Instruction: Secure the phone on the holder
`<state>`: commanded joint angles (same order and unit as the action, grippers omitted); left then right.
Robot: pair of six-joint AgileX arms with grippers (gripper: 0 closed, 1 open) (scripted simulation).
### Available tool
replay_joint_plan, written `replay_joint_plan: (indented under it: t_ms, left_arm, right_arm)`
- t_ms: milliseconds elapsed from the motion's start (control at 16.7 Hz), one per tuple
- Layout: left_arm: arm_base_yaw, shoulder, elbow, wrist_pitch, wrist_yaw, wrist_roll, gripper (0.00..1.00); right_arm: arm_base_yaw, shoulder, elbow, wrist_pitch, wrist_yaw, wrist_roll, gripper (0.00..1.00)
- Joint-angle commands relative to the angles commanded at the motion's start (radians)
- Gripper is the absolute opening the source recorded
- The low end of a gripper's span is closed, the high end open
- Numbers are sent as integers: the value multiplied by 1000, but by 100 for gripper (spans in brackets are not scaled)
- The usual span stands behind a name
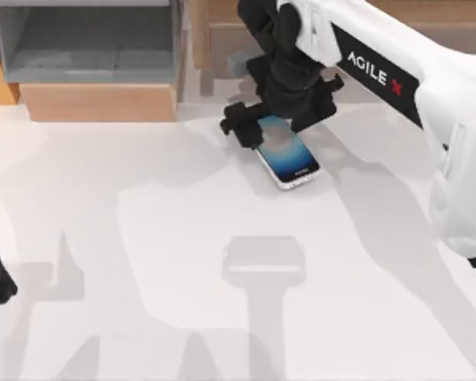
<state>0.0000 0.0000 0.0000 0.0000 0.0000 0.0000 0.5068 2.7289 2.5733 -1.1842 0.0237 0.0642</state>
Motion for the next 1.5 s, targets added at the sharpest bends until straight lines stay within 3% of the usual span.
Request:
replay_joint_plan:
  t_ms: [180,420,840,1500]
  left_arm:
    - [0,0,0,0,0,0,100]
    - [0,0,0,0,0,0,100]
    - [0,0,0,0,0,0,100]
    - [0,0,0,0,0,0,100]
  right_arm:
    - [4,-22,-14,12,-16,-2,0]
    - [25,-179,-137,90,-133,-29,0]
    - [-25,-661,-522,423,-399,-138,0]
    - [-247,-1197,-1144,872,-677,-310,0]
